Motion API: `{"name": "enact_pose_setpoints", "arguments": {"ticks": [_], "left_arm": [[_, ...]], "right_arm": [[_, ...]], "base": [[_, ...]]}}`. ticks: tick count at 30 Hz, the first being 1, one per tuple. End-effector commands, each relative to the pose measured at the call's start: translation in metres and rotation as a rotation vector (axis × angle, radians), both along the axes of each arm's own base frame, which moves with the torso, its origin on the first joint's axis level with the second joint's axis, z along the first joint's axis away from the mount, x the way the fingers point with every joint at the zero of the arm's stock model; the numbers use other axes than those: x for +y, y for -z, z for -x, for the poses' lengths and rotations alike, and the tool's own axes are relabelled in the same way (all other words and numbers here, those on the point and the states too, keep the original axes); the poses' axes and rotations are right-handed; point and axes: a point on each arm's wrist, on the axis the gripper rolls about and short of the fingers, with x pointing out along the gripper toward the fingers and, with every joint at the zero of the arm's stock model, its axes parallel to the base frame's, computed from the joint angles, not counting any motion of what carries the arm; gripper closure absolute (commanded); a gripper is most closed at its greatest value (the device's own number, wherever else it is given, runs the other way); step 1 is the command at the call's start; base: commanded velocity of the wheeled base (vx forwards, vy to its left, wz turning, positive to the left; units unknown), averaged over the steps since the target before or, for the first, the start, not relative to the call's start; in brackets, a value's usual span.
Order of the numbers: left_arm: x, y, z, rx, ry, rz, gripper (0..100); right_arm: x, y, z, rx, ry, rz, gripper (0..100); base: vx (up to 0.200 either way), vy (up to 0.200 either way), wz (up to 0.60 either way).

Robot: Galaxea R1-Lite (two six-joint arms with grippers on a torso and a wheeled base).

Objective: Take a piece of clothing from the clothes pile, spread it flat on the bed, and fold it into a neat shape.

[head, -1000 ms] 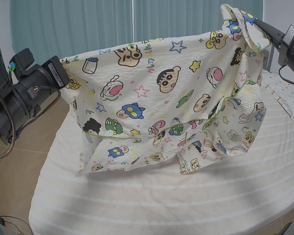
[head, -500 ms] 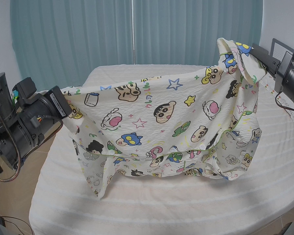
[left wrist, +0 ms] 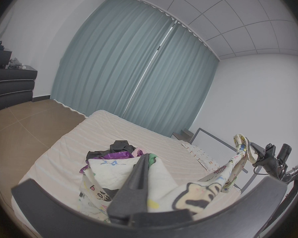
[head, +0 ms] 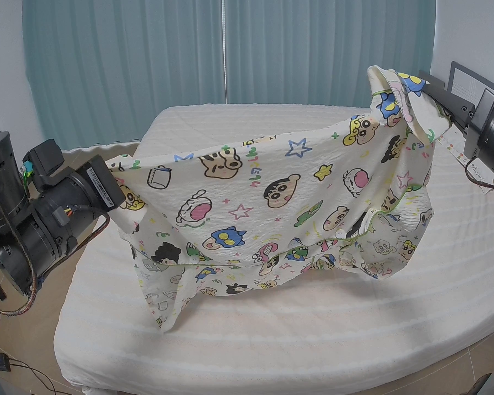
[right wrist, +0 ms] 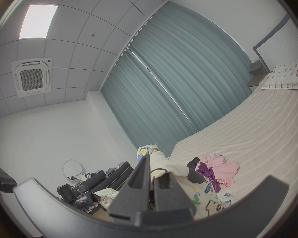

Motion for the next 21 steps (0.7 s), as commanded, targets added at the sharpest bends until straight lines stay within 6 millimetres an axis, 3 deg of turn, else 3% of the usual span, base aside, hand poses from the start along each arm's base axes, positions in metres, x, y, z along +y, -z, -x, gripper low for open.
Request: {"name": "enact_pose_setpoints", "arguments": {"ticks": [1, 21], "left_arm": [[-0.001, 0.0, -0.002, 0.016, 0.0, 0.046, 100], [-0.013, 0.005, -0.002, 0.046, 0.053, 0.069, 100]], "right_arm": [[0.0, 0.0, 0.006, -0.003, -0.011, -0.001, 100], [0.001, 0.006, 0.004, 0.018, -0.011, 0.008, 100]], "base": [[0.0, 0.0, 0.0], [0.0, -0.19, 0.0]]}}
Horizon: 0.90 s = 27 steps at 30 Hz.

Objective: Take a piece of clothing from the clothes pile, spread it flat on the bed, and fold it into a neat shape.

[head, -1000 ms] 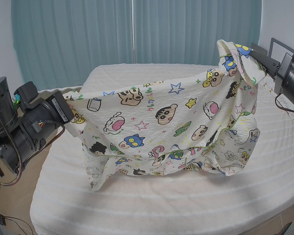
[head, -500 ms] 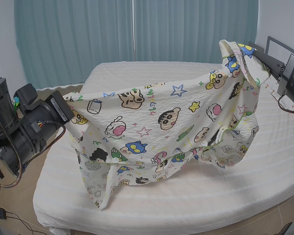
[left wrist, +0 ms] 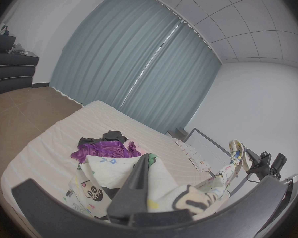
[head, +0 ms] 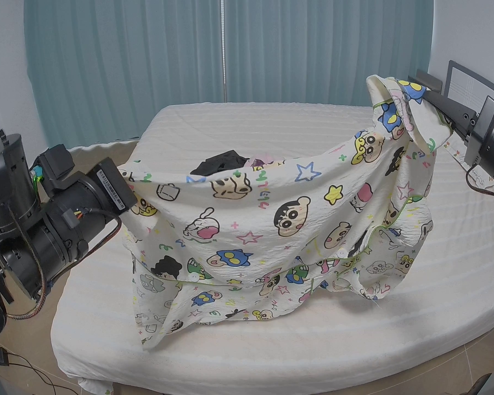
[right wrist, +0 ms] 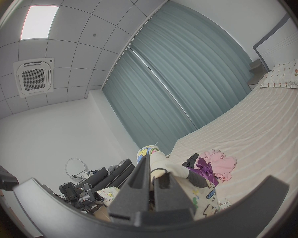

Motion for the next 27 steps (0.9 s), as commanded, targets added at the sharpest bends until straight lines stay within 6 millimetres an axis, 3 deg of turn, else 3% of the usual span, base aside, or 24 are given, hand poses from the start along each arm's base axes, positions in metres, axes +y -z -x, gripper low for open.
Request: {"name": "enact_pose_setpoints", "arguments": {"ticks": [1, 18, 27], "left_arm": [[-0.002, 0.0, 0.0, 0.001, 0.006, -0.001, 100], [-0.023, 0.0, -0.02, 0.013, 0.022, -0.012, 100], [-0.035, -0.002, -0.016, 0.005, 0.064, -0.006, 100]], "right_arm": [[0.0, 0.002, 0.0, 0.004, -0.001, 0.002, 100], [-0.002, 0.006, 0.001, 0.017, 0.01, 0.006, 100], [-0.007, 0.003, 0.003, 0.004, 0.025, 0.001, 100]], "base": [[0.0, -0.2, 0.0], [0.0, -0.2, 0.0], [0.0, -0.2, 0.0]]}}
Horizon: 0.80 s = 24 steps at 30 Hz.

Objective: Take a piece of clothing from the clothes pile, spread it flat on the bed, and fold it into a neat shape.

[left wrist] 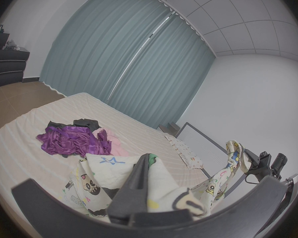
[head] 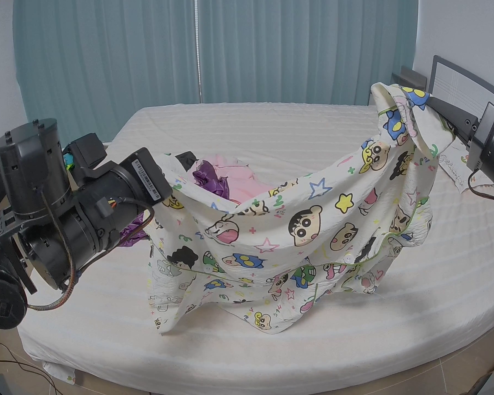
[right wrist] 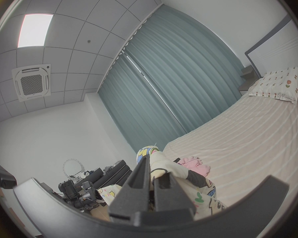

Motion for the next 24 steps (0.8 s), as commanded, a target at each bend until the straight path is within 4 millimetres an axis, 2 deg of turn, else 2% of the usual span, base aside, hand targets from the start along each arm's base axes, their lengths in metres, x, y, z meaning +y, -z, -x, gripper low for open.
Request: {"name": "enact_pose_setpoints", "arguments": {"ticks": [1, 24], "left_arm": [[-0.0056, 0.0004, 0.0011, 0.001, 0.018, -0.002, 100], [-0.0103, 0.0029, 0.0004, 0.01, 0.03, -0.003, 100]], "right_arm": [[-0.0012, -0.0008, 0.002, -0.005, 0.002, -0.002, 100], [-0.0062, -0.002, 0.0093, -0.015, 0.015, -0.004, 100]], "base": [[0.0, -0.2, 0.0], [0.0, -0.2, 0.0]]}}
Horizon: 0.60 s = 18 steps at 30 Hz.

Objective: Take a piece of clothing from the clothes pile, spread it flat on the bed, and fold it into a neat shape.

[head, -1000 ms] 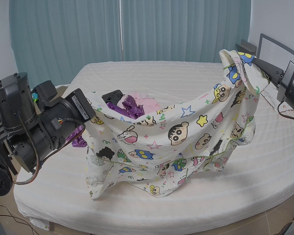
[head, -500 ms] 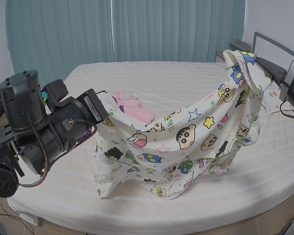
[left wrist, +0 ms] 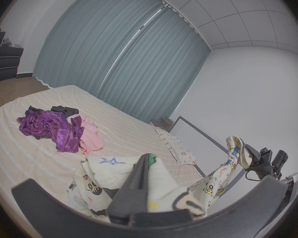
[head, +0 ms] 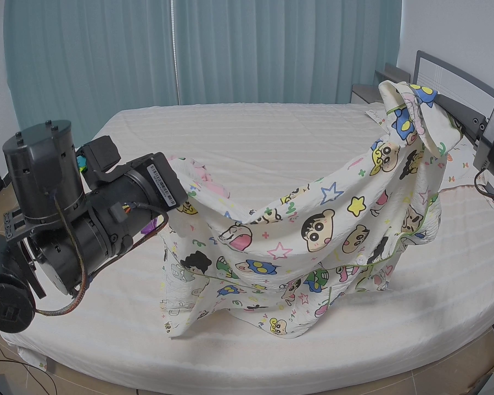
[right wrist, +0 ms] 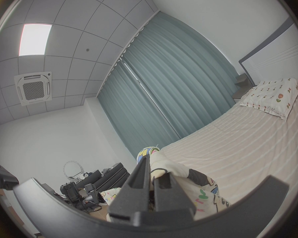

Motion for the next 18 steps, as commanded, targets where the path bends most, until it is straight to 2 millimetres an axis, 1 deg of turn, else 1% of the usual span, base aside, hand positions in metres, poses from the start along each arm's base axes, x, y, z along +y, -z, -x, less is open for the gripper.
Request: {"name": "enact_pose_setpoints", "arguments": {"ticks": [1, 10, 18], "left_arm": [[-0.0003, -0.0001, 0.0003, 0.0, 0.001, 0.002, 100], [-0.001, -0.0028, 0.0025, -0.029, -0.026, 0.02, 100], [-0.0004, -0.0028, 0.0037, -0.027, -0.028, 0.021, 100]], "right_arm": [[-0.002, 0.0002, 0.0014, -0.003, 0.007, 0.001, 100], [-0.0056, -0.0037, 0.0057, -0.022, 0.017, -0.006, 100], [-0.0056, -0.0033, 0.0057, -0.02, 0.017, -0.005, 100]], "base": [[0.0, -0.2, 0.0], [0.0, -0.2, 0.0], [0.0, -0.2, 0.0]]}}
